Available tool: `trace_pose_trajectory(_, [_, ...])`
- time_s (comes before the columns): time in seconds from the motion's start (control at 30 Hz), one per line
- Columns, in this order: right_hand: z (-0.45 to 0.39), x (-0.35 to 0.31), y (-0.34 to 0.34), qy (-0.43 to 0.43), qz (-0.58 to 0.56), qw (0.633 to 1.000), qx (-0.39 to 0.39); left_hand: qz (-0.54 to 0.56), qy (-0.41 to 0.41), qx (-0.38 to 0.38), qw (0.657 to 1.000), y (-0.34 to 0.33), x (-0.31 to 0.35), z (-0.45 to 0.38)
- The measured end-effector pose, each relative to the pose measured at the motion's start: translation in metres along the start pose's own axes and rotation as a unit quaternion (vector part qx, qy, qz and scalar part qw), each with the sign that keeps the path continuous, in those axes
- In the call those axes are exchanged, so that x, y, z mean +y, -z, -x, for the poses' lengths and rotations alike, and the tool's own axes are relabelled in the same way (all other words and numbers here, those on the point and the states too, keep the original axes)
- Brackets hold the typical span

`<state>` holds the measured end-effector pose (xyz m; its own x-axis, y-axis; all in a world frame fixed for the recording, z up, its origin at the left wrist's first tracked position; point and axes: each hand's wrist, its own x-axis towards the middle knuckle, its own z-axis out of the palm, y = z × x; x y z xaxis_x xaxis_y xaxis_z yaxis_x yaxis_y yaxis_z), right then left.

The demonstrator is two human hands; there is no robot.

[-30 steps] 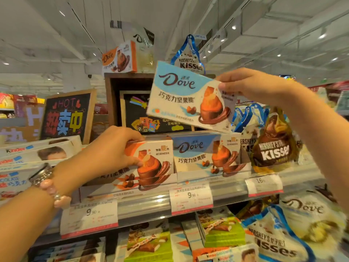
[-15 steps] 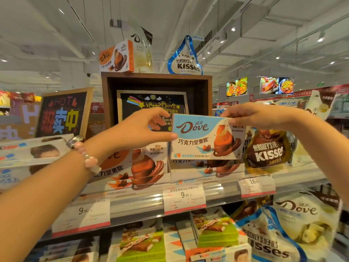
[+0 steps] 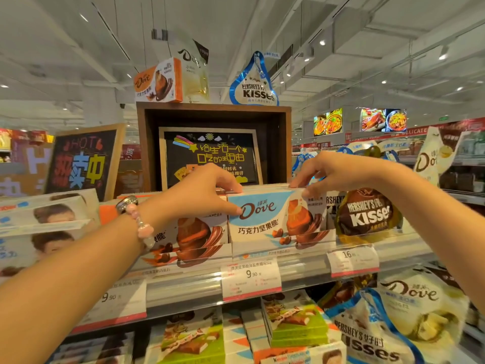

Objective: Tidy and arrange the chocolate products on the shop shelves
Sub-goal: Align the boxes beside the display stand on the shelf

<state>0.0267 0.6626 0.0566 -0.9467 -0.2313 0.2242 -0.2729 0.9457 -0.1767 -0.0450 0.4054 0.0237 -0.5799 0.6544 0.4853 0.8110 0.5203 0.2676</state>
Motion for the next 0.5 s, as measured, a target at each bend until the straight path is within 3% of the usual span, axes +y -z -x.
trace_pose_trajectory(0.17, [-0.029, -0.006, -0.003, -0.001, -0.047, 0.999, 0.023, 0.022, -0.006, -0.008, 1.000, 0.000, 0.000, 0.001])
trace_pose_trajectory(0.4, [-0.066, -0.010, -0.010, -0.019, -0.003, 0.999, -0.040, 0.074, -0.005, 0.007, 0.997, 0.001, -0.004, 0.004])
trace_pose_trajectory(0.5, [-0.071, -0.011, -0.010, -0.037, -0.004, 0.997, -0.065, 0.046, -0.015, 0.008, 0.999, 0.001, -0.002, 0.004])
